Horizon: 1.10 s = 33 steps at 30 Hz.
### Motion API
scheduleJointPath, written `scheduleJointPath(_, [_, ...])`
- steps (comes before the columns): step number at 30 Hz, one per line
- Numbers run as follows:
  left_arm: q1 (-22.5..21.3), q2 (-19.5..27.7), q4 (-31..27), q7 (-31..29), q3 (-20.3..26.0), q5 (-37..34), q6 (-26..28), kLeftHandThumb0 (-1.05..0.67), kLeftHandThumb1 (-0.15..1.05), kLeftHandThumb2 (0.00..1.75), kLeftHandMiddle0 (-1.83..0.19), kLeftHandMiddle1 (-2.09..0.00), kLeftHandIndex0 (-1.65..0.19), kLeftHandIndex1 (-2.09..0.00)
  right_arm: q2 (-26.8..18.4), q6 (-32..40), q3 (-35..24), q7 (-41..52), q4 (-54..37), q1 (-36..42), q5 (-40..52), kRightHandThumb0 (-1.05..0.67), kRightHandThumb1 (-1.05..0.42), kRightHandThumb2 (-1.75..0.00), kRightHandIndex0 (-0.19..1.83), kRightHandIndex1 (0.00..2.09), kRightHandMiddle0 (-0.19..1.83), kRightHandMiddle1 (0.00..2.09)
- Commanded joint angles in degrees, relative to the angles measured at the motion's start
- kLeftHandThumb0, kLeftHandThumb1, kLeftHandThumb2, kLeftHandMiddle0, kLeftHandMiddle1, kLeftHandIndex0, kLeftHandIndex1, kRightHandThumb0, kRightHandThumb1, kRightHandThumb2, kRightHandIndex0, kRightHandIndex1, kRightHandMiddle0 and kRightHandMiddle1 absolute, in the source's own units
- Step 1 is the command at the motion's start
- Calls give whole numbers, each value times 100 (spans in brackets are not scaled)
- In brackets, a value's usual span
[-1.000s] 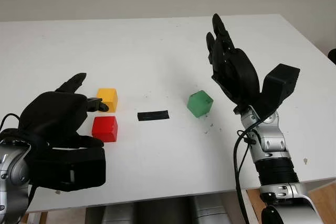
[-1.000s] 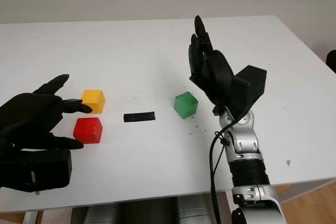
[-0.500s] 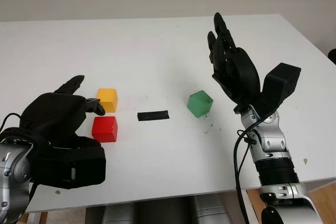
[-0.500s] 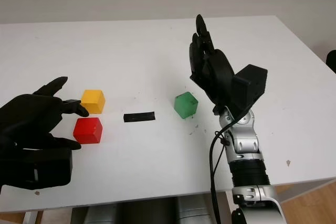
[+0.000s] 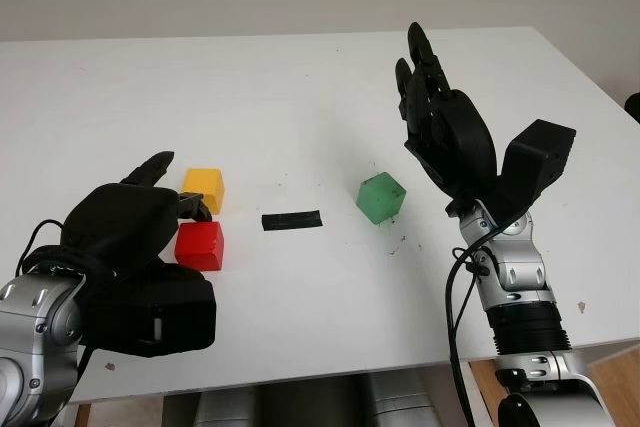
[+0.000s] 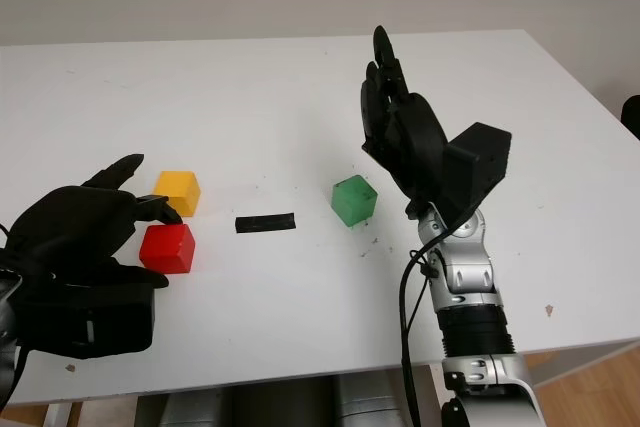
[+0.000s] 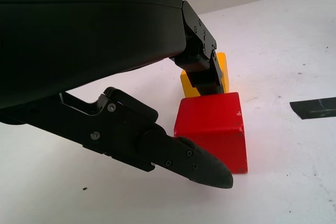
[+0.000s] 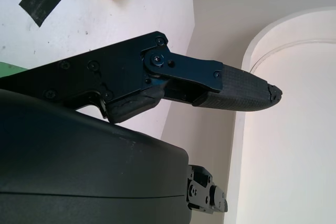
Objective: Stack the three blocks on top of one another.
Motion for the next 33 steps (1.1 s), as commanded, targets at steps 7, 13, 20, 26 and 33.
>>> scheduleJointPath(7, [-46,-96,388,291,-109,-49,-151,-63,90,5,5,-6,-37,-80,8,-50,-16,3,-68,-1,1,-81,-105,-68,-19,0,-19,0])
scheduleJointPath(13, [-17,-83,551,665,-136,63,-325,-40,98,6,-8,-7,-35,-129,-3,-17,-16,-15,-105,10,-13,-81,-105,-68,-19,0,-19,0])
scheduleJointPath(20, [-2,-10,589,813,-122,148,-538,-36,95,4,-18,-8,-36,-139,11,-68,-17,-13,-78,14,-2,-80,-105,-68,-19,0,-19,0])
scheduleJointPath(26, [28,-103,378,856,38,-271,-692,-38,97,6,-19,-6,-35,-143,47,-40,-12,-56,-87,18,1,-80,-105,-67,-19,0,-19,0])
scheduleJointPath(33, [-26,-123,-201,565,365,-1052,-628,-38,99,6,-17,-5,-30,-149,57,-73,-3,-54,-83,37,-4,-79,-105,-66,-19,0,-19,0])
